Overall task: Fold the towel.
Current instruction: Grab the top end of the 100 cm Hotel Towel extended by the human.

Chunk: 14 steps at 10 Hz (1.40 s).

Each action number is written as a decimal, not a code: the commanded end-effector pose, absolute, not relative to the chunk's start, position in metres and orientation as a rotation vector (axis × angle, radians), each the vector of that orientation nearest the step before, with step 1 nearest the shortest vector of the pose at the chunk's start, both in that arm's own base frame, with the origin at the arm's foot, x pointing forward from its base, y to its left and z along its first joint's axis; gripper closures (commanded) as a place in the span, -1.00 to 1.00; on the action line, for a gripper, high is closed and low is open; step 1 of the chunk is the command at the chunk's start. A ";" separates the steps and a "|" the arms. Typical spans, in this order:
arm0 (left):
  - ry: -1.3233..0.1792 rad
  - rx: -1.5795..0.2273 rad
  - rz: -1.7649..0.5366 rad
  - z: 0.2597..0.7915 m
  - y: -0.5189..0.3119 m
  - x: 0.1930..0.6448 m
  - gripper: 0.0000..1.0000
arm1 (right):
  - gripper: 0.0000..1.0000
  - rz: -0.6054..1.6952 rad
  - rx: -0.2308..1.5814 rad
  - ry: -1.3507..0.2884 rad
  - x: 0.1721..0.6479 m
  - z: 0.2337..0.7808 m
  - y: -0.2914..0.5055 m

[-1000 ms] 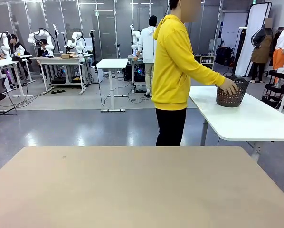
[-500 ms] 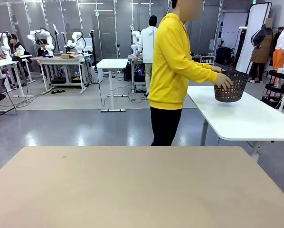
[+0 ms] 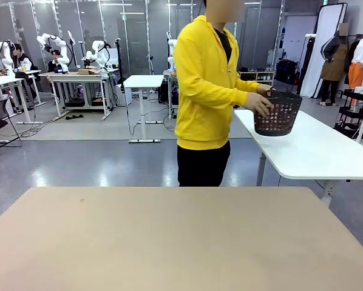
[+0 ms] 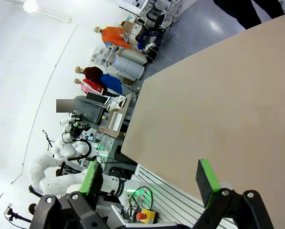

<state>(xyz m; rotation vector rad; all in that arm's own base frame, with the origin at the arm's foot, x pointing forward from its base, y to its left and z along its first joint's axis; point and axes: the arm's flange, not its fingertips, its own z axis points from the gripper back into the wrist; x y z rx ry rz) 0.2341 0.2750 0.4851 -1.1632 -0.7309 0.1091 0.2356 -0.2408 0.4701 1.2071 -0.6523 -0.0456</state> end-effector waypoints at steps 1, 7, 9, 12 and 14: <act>-0.743 -1.176 0.095 0.486 0.276 0.234 -1.00 | -1.00 -0.036 1.213 -0.671 0.236 0.471 -0.241; -0.743 -1.176 0.095 0.486 0.276 0.234 -1.00 | -1.00 -0.036 1.213 -0.671 0.236 0.471 -0.241; -0.743 -1.176 0.095 0.486 0.276 0.234 -1.00 | -1.00 -0.036 1.213 -0.671 0.236 0.471 -0.241; -0.743 -1.176 0.095 0.486 0.276 0.234 -1.00 | -1.00 -0.036 1.213 -0.671 0.236 0.471 -0.241; -0.743 -1.176 0.095 0.486 0.276 0.234 -1.00 | -1.00 -0.036 1.213 -0.671 0.236 0.471 -0.241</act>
